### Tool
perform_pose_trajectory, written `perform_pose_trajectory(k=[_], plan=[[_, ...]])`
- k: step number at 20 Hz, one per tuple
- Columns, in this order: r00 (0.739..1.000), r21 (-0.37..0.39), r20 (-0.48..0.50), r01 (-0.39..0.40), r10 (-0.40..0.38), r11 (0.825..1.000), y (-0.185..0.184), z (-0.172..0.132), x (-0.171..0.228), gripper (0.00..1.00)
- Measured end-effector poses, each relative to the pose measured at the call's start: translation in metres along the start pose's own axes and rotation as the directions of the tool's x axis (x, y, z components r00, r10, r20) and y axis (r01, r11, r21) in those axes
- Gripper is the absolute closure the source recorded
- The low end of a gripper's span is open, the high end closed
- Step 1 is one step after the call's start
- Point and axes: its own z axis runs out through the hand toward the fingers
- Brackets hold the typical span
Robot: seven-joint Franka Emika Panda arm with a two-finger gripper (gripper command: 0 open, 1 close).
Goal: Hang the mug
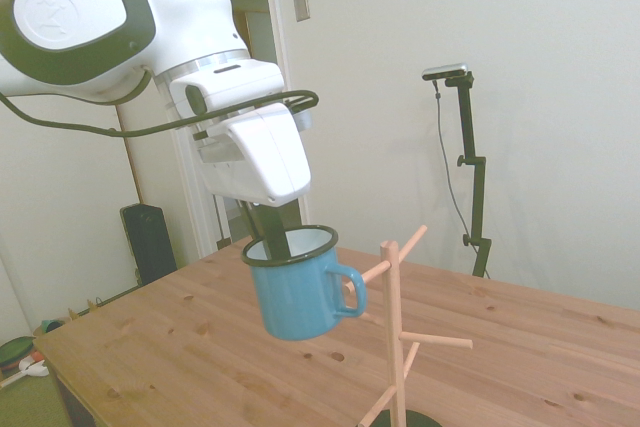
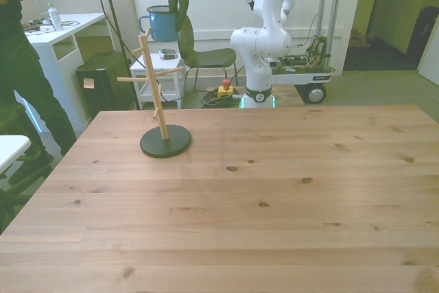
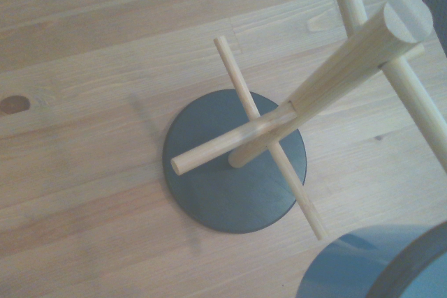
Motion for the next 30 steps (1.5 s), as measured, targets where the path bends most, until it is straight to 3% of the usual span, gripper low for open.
perform_pose_trajectory(k=[13, 22, 23, 30], plan=[[0.999, -0.025, -0.009, 0.047, -0.047, 0.999, -0.038, 0.003, -0.002, 1.0], [0.999, -0.034, -0.011, 0.045, -0.045, 0.998, -0.04, 0.006, 0.0, 1.0], [0.999, -0.035, -0.01, 0.045, -0.045, 0.998, -0.04, 0.006, 0.0, 0.0], [0.998, -0.056, -0.021, 0.06, -0.062, 0.997, -0.047, 0.009, -0.005, 0.0]])
